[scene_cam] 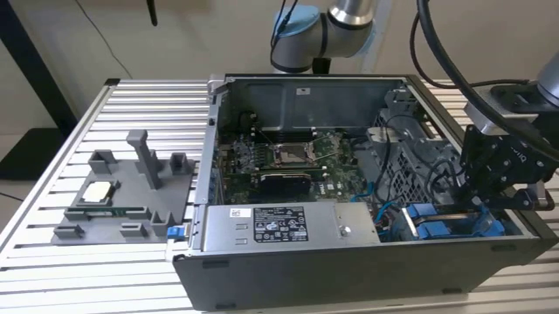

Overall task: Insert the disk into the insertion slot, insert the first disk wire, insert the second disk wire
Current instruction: 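Insert the first disk wire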

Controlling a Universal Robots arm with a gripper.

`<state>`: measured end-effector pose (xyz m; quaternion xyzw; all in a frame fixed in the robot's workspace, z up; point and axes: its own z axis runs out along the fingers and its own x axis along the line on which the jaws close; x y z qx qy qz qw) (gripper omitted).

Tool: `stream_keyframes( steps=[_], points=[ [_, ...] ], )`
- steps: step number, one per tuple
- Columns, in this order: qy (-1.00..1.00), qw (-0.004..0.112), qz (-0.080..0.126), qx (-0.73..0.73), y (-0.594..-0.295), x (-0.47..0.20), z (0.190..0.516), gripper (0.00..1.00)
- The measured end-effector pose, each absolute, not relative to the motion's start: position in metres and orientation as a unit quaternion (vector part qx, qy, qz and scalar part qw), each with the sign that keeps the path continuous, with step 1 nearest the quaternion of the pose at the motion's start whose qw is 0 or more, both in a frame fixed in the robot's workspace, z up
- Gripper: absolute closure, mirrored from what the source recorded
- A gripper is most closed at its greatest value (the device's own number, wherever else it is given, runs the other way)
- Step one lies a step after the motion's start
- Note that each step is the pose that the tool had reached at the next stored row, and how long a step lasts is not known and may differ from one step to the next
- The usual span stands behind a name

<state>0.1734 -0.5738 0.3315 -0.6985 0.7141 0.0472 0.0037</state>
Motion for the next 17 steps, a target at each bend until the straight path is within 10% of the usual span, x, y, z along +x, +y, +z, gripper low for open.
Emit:
stream_keyframes(
  steps=[17],
  points=[
    [0.714,0.001,0.05,-0.698,-0.573,0.173,0.378,0.73]
  ],
)
